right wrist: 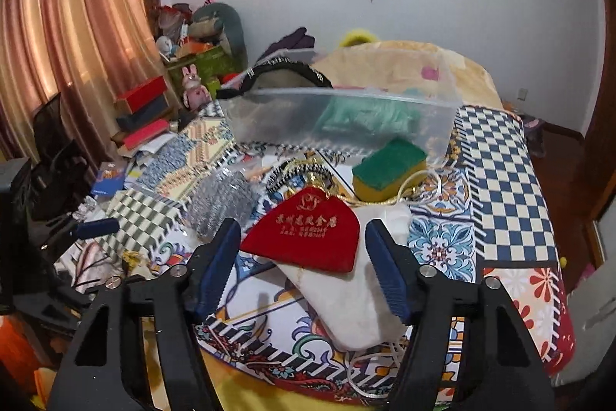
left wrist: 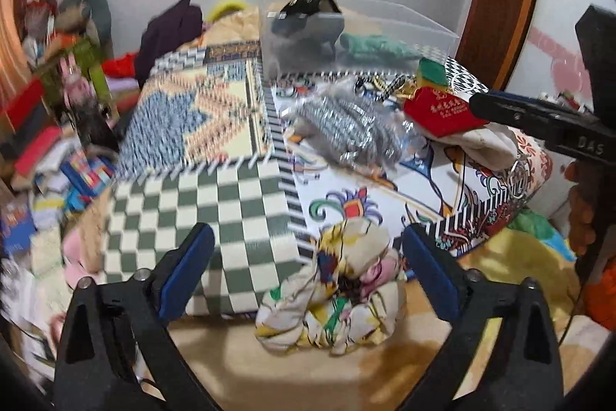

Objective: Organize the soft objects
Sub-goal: 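Grasp the floral scrunchie with the left tool while the right tool reaches the red pouch, then grasp the red pouch with the right tool while the left tool holds the scrunchie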

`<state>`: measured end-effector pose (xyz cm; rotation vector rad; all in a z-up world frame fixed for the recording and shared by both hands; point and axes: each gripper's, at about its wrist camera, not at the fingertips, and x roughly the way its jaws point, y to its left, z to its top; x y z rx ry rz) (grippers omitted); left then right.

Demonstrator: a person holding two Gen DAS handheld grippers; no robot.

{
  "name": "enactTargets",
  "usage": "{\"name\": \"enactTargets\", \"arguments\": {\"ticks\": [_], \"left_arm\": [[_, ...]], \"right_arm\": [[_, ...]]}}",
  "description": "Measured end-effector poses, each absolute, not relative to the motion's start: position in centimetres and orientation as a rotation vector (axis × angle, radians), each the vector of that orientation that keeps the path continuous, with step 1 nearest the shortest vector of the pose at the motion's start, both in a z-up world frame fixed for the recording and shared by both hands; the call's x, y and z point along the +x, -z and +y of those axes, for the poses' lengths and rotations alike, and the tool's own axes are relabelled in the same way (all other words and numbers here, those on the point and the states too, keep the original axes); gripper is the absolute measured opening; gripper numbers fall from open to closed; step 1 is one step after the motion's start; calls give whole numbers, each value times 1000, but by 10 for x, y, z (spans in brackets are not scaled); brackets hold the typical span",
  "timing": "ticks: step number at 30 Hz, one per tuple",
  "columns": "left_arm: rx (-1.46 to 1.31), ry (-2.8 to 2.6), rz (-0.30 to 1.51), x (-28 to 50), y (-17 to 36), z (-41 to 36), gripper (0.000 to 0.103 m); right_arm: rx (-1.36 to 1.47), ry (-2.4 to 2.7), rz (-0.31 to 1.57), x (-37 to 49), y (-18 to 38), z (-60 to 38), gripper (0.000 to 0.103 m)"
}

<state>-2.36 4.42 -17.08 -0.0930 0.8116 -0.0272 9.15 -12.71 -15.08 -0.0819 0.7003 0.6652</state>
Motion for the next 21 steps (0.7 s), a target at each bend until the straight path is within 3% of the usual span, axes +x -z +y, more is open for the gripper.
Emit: {"name": "enactTargets", "arguments": {"ticks": [2,4,6,8,11,14,21], "left_arm": [[-99,36,828,-23,177,46,74],[-89,32,817,-25,179,45,67],[-80,45,802,-28,180,42,54],[-68,43,795,-30,180,39,36],[-51,52,792,-31,180,34,18],[-42,60,790,-31,178,31,9],[-40,64,733,-33,157,29,6]], "right_arm": [[-97,-650,715,93,155,-123,58],[-108,-637,726,95,160,-120,56],[-113,-628,743,98,164,-119,51],[-102,-621,757,101,168,-120,43],[-79,-614,764,104,169,-125,31],[-71,-608,759,104,167,-128,22],[-33,-637,732,102,159,-135,14]]}}
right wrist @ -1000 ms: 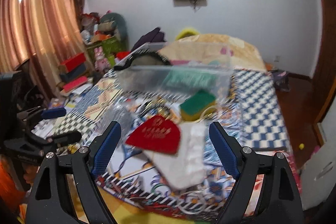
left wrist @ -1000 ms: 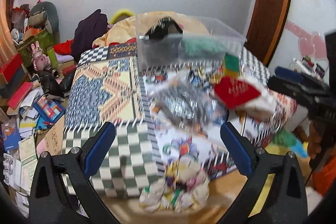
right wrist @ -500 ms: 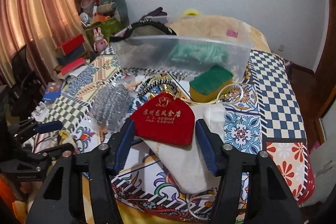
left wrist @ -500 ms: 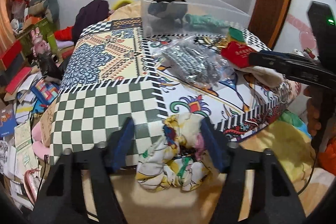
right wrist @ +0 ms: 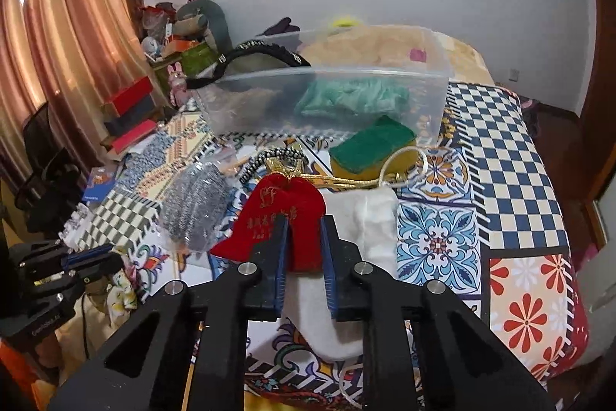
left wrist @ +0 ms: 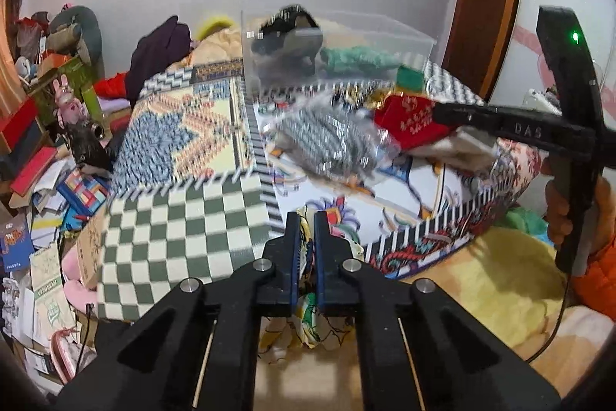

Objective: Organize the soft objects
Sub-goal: 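Grasp the red pouch with the right tool while the left tool holds the scrunchie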

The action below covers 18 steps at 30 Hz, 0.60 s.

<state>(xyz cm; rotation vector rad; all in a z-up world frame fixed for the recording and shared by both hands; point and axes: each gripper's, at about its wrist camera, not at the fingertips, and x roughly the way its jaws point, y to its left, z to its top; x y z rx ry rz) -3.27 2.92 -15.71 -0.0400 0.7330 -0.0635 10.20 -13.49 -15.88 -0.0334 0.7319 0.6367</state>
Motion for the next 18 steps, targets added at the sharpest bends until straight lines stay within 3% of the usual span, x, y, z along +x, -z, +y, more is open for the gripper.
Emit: {"name": "enactTargets", "arguments": {"ticks": [18], "left_arm": [[-73,37,509,19,77,40,6]], "right_arm": [[-41,-629,540,95,99,-147,6]]}}
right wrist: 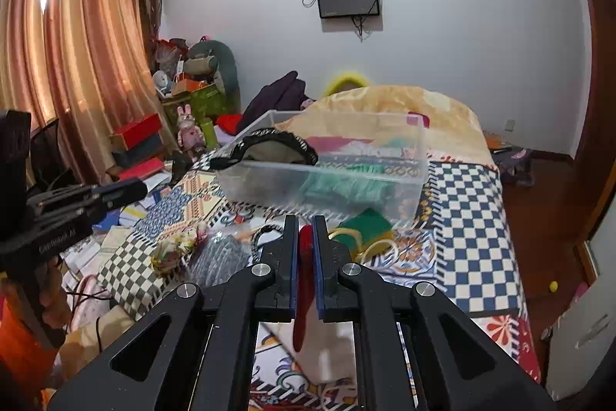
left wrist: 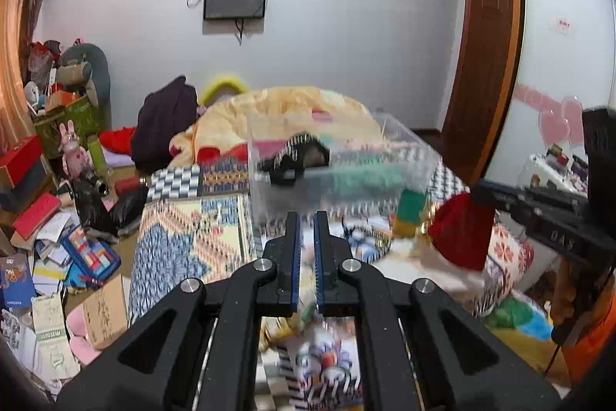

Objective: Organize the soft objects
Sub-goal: 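Grasp the red pouch with the right tool while the left tool holds the scrunchie, then lower the scrunchie into the box and open the left tool while the right tool carries the pouch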

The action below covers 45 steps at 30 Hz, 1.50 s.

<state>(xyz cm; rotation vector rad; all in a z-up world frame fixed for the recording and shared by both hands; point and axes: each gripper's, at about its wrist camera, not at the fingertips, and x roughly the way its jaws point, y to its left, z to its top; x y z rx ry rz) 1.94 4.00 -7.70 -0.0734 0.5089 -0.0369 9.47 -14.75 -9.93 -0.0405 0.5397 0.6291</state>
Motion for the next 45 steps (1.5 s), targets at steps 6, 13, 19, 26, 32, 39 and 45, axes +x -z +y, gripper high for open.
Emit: {"name": "enactTargets", "arguments": {"ticks": [6,13,19,26,32,39,45], "left_arm": [[-76,37,546,26,85,46,7],[-141,37,675,28,130,62,68],[-125,24,751,37,159,60,74],[-163,41,777,42,172,61,73],[-189,57,777,44,173,64,34],[-190,35,728,35,158,68,16],[-152,36,652,32,127,64,14]], "right_arm": [[-23,-620,599,104,118,-155,7],[-24,-616,667,106,140,-158,41],[-38,-602,688,104,153,-159,42],[-3,-642,687,103,155,-163,12],[23,-663,647,97,146,-163,10],[39,-661,607,96,132,-168,9],[11,-651,549,98,112,-168,9]]}}
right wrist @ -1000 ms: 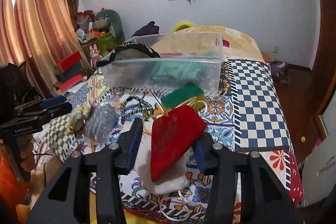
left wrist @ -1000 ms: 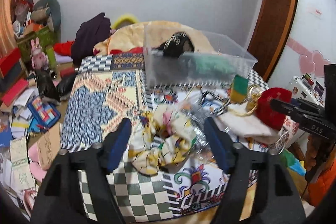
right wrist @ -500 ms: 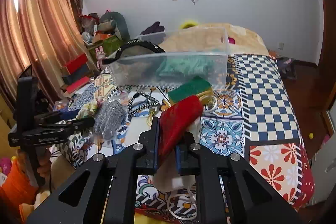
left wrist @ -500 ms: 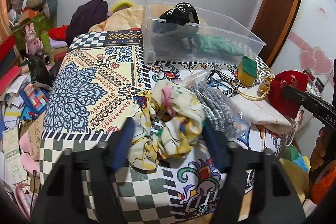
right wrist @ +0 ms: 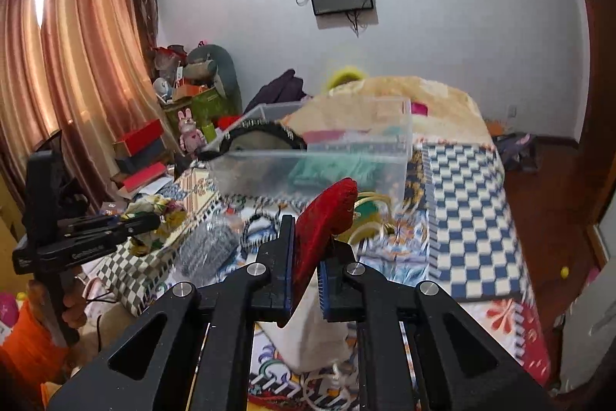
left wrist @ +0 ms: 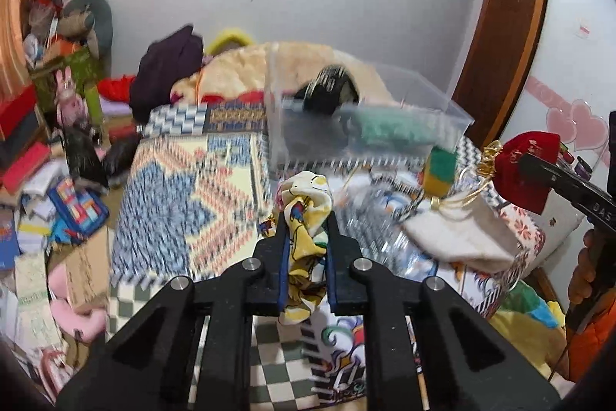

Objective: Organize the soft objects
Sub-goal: 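Lower the scrunchie into the box and open the left tool while the right tool carries the pouch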

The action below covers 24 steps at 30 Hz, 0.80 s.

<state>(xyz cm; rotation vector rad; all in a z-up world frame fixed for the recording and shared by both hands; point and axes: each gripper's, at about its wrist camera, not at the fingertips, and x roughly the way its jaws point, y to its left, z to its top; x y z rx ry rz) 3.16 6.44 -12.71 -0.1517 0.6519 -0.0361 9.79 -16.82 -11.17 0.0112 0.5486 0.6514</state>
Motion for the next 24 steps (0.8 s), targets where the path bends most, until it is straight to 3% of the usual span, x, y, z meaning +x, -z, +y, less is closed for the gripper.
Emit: {"name": "enactTargets", "arguments": {"ticks": [15,21,24], "left_arm": [[-56,72,458,97,53,36,14],[-29,72,486,133,56,27,14],[21,44,519,153,65,20,14]], "right_arm": [[-11,-641,377,139,59,-153,9],[-32,-642,481,150,86,-149,9],[-70,-652,557,148,109,-147,19]]}}
